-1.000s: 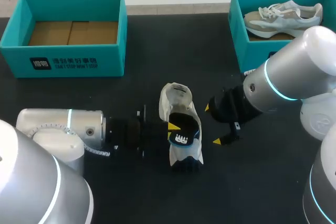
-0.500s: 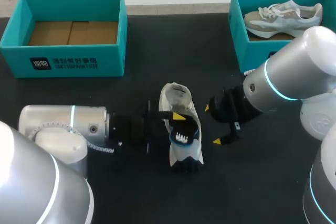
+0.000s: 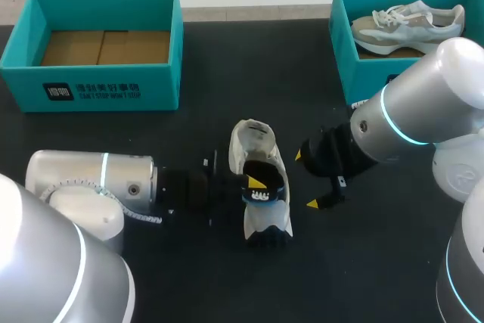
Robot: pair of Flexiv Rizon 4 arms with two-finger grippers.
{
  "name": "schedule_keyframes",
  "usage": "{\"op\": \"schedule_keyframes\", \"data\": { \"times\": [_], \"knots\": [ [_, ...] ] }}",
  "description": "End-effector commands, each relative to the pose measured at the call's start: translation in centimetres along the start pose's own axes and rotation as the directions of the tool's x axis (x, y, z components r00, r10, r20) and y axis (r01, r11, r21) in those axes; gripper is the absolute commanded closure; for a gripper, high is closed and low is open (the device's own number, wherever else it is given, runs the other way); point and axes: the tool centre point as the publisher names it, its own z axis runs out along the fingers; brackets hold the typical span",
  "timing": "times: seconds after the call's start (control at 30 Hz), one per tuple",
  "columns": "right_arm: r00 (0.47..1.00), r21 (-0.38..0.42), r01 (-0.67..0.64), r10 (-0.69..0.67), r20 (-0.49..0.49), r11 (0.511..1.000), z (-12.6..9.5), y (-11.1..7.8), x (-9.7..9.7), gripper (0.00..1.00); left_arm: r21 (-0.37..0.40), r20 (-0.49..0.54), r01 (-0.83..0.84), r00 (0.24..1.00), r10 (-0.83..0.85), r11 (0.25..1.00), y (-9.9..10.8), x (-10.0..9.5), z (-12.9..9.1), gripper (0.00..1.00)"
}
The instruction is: Take the shoe out of the shoebox, open the shoe tongue, remove and reinsert the insole, then place the shoe into the shoebox
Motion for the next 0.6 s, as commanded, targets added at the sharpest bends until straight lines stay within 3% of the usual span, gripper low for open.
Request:
{"op": "schedule_keyframes", "data": {
  "times": [0.03,0.27,0.3,0.33,0.37,0.4,0.47,0.6],
  "knots": [
    [1.000,0.004,0.000,0.000,0.005,1.000,0.1,0.1,0.2,0.00,-0.013,0.014,-0.009,1.000,0.009,1.000,1.2,-0.3,0.7,1.00],
    [1.000,0.004,0.000,0.000,0.005,1.000,0.1,0.1,0.2,0.00,-0.034,0.036,0.010,0.999,-0.009,0.999,2.6,-0.6,0.6,1.00],
    [1.000,0.004,0.000,0.000,0.005,1.000,0.1,0.1,0.2,0.00,-0.035,0.036,0.009,0.999,-0.008,0.999,2.6,-0.6,0.6,0.96],
    [1.000,0.004,0.000,0.000,0.005,1.000,0.1,0.1,0.2,0.00,-0.035,0.036,0.009,0.999,-0.008,0.999,2.4,-0.6,0.5,0.85],
    [1.000,0.004,0.000,0.000,0.005,1.000,0.1,0.1,0.2,0.00,-0.030,0.039,0.009,0.999,-0.008,1.000,2.1,-0.6,0.4,0.62],
    [1.000,0.004,0.000,0.000,0.005,1.000,0.1,0.1,0.2,0.00,-0.026,0.041,0.007,0.999,-0.006,1.000,1.9,-0.7,0.3,0.55],
    [1.000,0.004,0.000,0.000,0.005,1.000,0.1,0.1,0.2,0.00,-0.017,0.039,-0.002,0.999,0.002,1.000,1.2,-0.7,0.2,0.60],
    [1.000,0.004,0.000,0.000,0.005,1.000,0.1,0.1,0.2,0.00,-0.002,0.038,-0.021,0.999,0.021,1.000,0.2,-0.9,-0.1,0.62]
  ]
}}
